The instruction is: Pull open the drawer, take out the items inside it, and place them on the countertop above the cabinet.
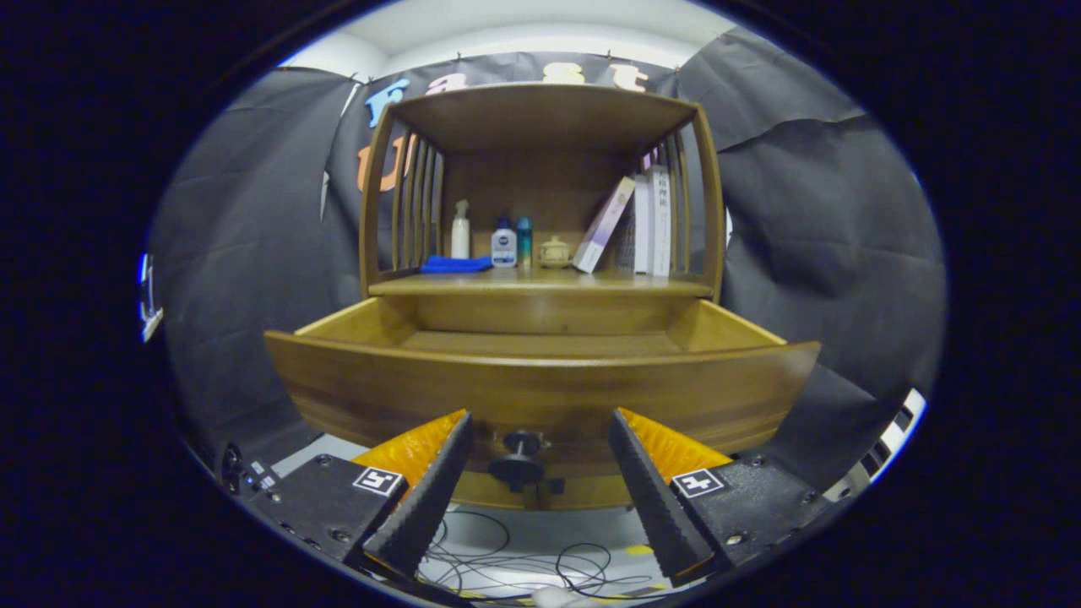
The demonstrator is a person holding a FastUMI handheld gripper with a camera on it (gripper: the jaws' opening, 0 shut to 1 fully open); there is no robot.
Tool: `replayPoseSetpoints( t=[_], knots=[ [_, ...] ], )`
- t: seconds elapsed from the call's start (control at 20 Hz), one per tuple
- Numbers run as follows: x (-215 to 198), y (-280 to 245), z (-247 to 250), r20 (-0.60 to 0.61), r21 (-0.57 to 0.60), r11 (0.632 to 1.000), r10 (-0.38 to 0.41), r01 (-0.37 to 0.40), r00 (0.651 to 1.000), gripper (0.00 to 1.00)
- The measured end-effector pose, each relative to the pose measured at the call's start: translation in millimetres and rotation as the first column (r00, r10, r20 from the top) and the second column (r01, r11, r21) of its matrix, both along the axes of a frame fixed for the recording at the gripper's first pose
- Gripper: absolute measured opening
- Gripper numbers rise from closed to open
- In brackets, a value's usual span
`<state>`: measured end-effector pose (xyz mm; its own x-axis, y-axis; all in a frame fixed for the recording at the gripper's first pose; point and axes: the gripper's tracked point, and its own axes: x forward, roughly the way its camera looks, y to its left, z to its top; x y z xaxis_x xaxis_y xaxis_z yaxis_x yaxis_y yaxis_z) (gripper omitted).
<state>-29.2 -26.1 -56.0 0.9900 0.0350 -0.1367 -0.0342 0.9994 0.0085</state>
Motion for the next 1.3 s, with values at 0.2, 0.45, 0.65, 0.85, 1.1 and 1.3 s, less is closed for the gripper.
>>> replayPoseSetpoints(
  t=[0.2,0.45,0.65,0.85,1.1,1.3],
  knots=[
    [6.0,-21.3,57.4,0.009,0.059,0.998,-0.03,0.029,1.0,1.0],
    [43.8,-31.4,113.4,-0.018,0.051,0.996,-0.069,0.069,0.997,0.99],
    [80.5,-3.6,126.3,-0.148,0.072,0.997,-0.003,0.014,0.989,0.99],
    [124.1,16.9,108.2,-0.33,0.045,0.999,-0.008,0.025,0.944,0.98],
    [155.6,47.2,39.8,-0.615,0.01,1.0,0.013,-0.008,0.789,0.97],
    [162.7,61.3,-18.6,-0.794,0.042,0.999,0.029,0.007,0.607,0.97]
  ],
)
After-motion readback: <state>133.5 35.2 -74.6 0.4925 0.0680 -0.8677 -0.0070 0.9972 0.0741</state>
